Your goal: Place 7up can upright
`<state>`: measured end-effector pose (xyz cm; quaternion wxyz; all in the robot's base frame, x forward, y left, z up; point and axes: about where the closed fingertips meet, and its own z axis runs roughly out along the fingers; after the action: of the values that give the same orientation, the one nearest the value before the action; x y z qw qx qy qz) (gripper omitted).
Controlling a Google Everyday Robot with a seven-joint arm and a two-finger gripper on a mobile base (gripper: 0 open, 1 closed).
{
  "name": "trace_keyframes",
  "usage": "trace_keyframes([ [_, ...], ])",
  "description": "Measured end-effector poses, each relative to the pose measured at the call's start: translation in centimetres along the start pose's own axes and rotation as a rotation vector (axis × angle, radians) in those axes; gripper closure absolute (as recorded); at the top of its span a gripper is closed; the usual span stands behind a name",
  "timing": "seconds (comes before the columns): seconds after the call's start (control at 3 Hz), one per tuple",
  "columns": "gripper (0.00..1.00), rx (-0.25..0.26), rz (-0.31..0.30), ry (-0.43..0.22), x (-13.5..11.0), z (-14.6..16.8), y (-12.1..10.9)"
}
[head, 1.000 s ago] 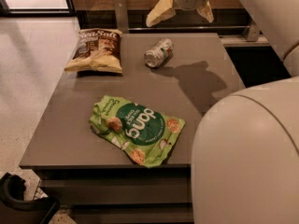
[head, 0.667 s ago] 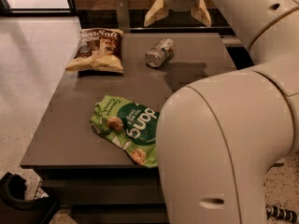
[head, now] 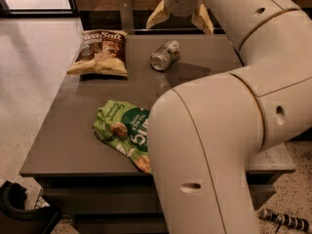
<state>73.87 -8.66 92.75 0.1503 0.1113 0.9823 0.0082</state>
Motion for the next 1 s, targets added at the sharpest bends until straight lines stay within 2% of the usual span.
trace_keyframes([
  [0.67,0.00,-0.092,0.092,0.069,0.3,2.9,0.7],
  [1.0,0.00,-0.133,0.118,0.094,0.5,4.0,0.7],
])
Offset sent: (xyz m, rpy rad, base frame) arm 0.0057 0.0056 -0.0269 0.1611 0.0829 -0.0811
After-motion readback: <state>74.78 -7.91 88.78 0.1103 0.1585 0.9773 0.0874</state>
